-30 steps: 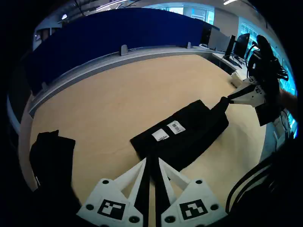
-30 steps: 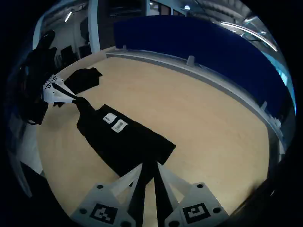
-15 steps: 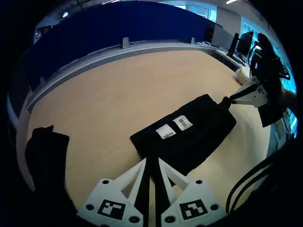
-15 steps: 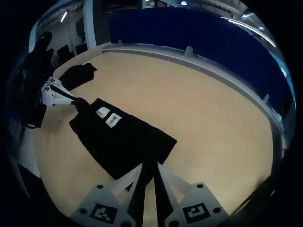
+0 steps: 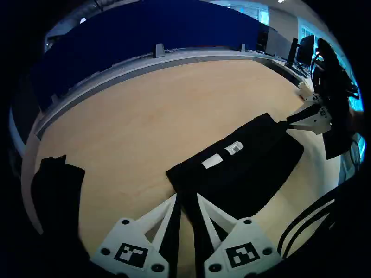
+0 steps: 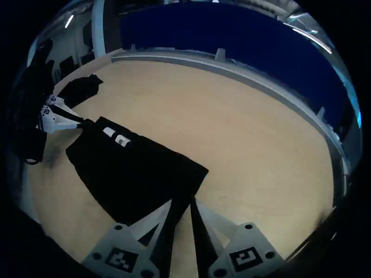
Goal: Fold towel
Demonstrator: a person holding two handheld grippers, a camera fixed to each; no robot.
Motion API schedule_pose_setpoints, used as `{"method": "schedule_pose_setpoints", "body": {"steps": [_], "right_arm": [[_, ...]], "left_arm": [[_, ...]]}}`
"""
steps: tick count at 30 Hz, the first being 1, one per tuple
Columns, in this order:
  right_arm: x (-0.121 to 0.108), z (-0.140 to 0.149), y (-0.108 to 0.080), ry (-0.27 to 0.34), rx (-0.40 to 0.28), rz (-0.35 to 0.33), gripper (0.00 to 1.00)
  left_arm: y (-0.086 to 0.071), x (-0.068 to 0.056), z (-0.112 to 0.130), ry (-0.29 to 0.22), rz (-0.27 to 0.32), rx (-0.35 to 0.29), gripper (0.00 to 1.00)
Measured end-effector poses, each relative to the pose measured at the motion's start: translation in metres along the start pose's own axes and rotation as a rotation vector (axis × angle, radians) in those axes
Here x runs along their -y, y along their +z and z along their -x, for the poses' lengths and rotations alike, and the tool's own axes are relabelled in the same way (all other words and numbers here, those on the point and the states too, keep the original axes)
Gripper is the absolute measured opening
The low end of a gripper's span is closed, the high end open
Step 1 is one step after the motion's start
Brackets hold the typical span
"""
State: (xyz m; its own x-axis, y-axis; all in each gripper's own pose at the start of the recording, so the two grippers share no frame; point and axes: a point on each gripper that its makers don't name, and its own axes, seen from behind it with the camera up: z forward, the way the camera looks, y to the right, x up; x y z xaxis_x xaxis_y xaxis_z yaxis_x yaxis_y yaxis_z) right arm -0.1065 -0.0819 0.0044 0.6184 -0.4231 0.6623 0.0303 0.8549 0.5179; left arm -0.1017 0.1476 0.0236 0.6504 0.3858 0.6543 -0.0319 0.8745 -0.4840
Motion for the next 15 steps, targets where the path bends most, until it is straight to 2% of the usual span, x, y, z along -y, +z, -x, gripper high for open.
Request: {"method": "schedule_pose_setpoints", "body": {"steps": [7,9,11,15], "right_arm": [[-0.004,-0.002,0.007,0.009,-0.005,0.022,0.33],[-0.007,-0.003,0.009,0.013,-0.007,0.031,0.40],[-0.009,-0.005,0.009,0.019,-0.010,0.038,0.48],[-0.015,-0.012,0.009,0.030,-0.024,0.059,0.67]], "left_arm": [[0.002,0.009,-0.002,0.016,-0.034,0.000,0.31],[0.003,0.011,-0.001,0.011,-0.039,0.003,0.39],[0.003,0.014,-0.002,0.005,-0.048,0.003,0.41],[0.003,0.022,-0.005,0.000,-0.070,-0.006,0.64]]}}
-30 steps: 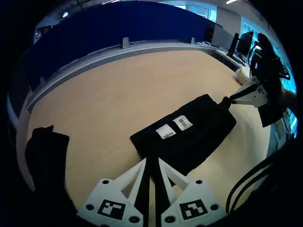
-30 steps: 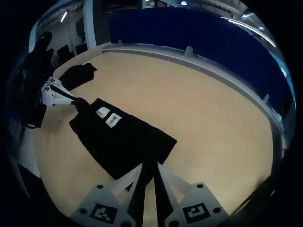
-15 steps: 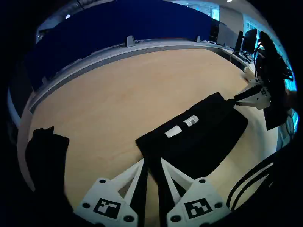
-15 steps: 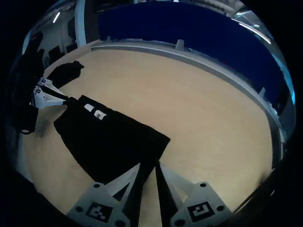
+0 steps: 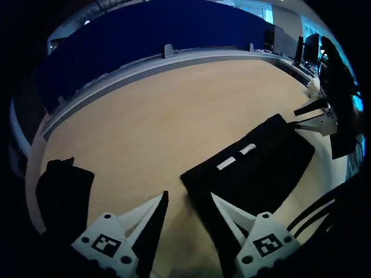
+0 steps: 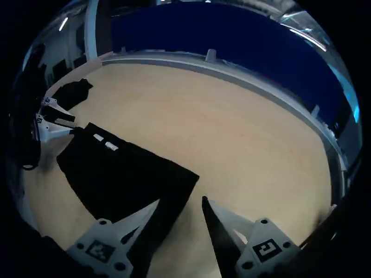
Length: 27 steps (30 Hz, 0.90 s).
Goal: Fold towel
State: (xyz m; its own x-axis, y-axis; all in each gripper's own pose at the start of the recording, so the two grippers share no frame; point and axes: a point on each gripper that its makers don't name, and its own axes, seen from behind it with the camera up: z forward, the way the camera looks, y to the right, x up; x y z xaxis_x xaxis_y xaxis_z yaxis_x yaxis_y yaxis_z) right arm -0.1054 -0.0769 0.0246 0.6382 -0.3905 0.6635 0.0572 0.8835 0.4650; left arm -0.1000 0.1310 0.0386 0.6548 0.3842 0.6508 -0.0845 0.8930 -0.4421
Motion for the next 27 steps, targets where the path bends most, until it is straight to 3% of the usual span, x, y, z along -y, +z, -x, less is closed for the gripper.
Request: {"method": "schedule_pose_setpoints", "body": {"steps": [2,4,6,18,27], "right_arm": [[-0.004,-0.004,-0.001,0.002,-0.013,0.014,0.79],[-0.006,-0.007,-0.001,0.004,-0.022,0.022,0.95],[-0.009,-0.009,-0.002,0.008,-0.029,0.029,1.00],[-0.011,-0.014,-0.007,0.003,-0.041,0.038,1.00],[-0.009,-0.012,-0.015,0.004,-0.039,0.034,1.00]], "left_arm": [[-0.001,0.003,-0.002,0.004,-0.008,-0.005,0.80],[-0.002,0.006,-0.004,0.008,-0.016,-0.010,0.87],[-0.003,0.008,-0.006,0.011,-0.024,-0.016,0.87],[-0.013,0.020,-0.006,0.004,-0.049,-0.023,0.87],[-0.020,0.016,-0.006,-0.005,-0.037,-0.024,0.87]]}}
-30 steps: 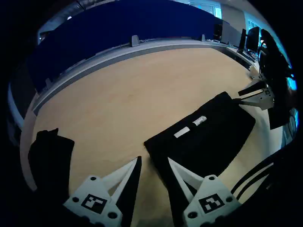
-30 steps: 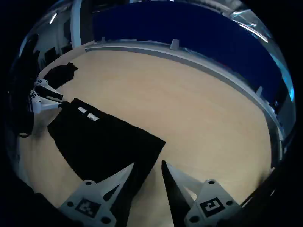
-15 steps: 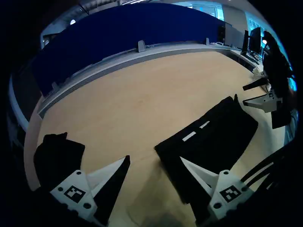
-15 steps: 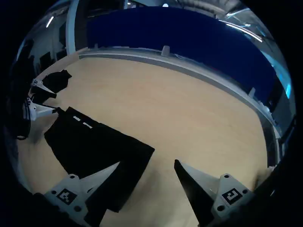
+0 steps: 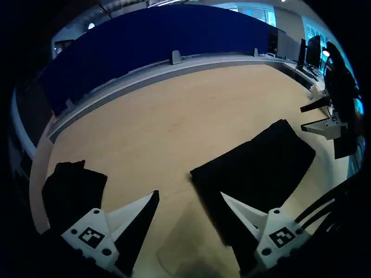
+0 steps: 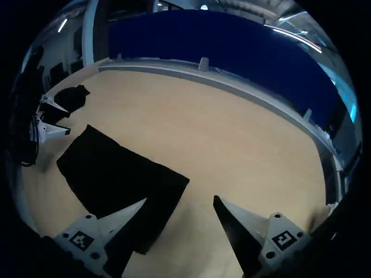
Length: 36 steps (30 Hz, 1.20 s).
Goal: Fold towel
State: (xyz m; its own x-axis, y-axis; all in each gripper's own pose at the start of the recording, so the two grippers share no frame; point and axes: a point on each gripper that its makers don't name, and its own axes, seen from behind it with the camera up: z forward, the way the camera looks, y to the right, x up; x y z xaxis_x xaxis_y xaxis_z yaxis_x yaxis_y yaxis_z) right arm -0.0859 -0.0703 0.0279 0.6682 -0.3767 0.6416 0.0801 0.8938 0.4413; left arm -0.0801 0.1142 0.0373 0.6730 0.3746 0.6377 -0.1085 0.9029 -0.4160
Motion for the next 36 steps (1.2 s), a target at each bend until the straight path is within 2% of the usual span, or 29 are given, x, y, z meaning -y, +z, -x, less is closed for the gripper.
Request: {"method": "schedule_pose_setpoints", "body": {"steps": [8,21,27,36], "right_arm": [[0.008,0.014,-0.017,0.015,0.002,-0.013,1.00],[0.017,0.034,-0.056,0.032,-0.011,-0.011,1.00],[0.020,0.040,-0.061,0.030,-0.004,-0.021,1.00],[0.034,0.044,-0.061,-0.011,0.011,-0.091,1.00]], "left_arm": [[-0.016,-0.009,0.015,-0.005,0.004,0.005,0.87],[-0.049,-0.031,0.055,-0.048,0.015,0.029,0.87],[-0.056,-0.030,0.061,-0.072,0.006,0.030,0.87],[-0.076,-0.023,0.072,-0.101,-0.030,0.027,0.87]]}}
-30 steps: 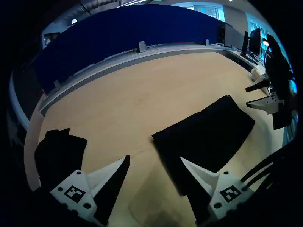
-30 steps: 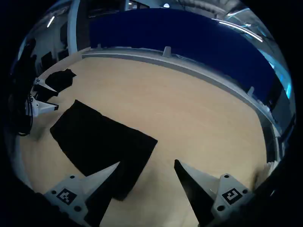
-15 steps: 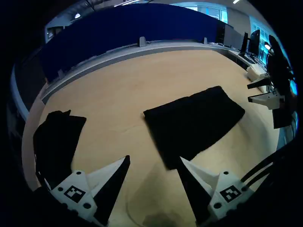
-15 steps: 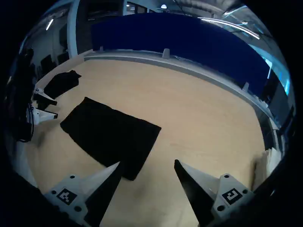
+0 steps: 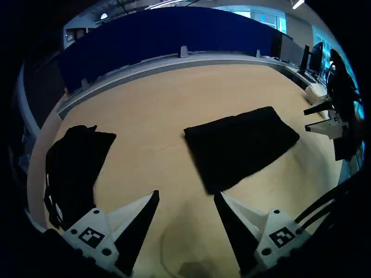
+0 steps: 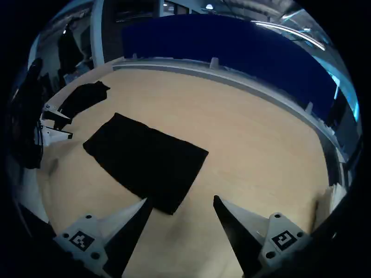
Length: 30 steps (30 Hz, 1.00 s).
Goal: Fold towel
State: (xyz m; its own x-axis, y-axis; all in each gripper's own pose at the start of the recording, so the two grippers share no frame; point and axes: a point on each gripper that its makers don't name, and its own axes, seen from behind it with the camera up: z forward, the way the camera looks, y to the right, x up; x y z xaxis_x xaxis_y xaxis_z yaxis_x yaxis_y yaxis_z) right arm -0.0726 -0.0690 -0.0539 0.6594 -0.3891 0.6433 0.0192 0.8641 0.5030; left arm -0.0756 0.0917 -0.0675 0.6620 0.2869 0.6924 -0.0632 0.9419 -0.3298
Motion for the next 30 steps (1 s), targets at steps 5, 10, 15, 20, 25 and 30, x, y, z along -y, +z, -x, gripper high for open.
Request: {"method": "schedule_pose_setpoints", "body": {"steps": [5,10,15,20,25,30], "right_arm": [[0.008,0.006,0.002,-0.045,0.027,-0.040,1.00],[0.014,0.012,0.004,-0.091,0.049,-0.075,1.00],[0.018,0.015,0.007,-0.124,0.065,-0.094,1.00],[0.019,0.016,0.009,-0.136,0.074,-0.104,1.00],[0.021,0.020,0.012,-0.153,0.091,-0.112,0.99],[0.026,0.026,0.015,-0.170,0.115,-0.138,0.80]], "left_arm": [[-0.018,0.010,0.017,-0.038,-0.036,0.004,0.87],[-0.038,0.022,0.039,-0.089,-0.074,0.015,0.87],[-0.051,0.030,0.056,-0.126,-0.103,0.025,0.87],[-0.054,0.033,0.061,-0.142,-0.114,0.025,0.87],[-0.057,0.032,0.062,-0.149,-0.118,0.020,0.87],[-0.059,0.034,0.063,-0.147,-0.121,0.020,0.87]]}}
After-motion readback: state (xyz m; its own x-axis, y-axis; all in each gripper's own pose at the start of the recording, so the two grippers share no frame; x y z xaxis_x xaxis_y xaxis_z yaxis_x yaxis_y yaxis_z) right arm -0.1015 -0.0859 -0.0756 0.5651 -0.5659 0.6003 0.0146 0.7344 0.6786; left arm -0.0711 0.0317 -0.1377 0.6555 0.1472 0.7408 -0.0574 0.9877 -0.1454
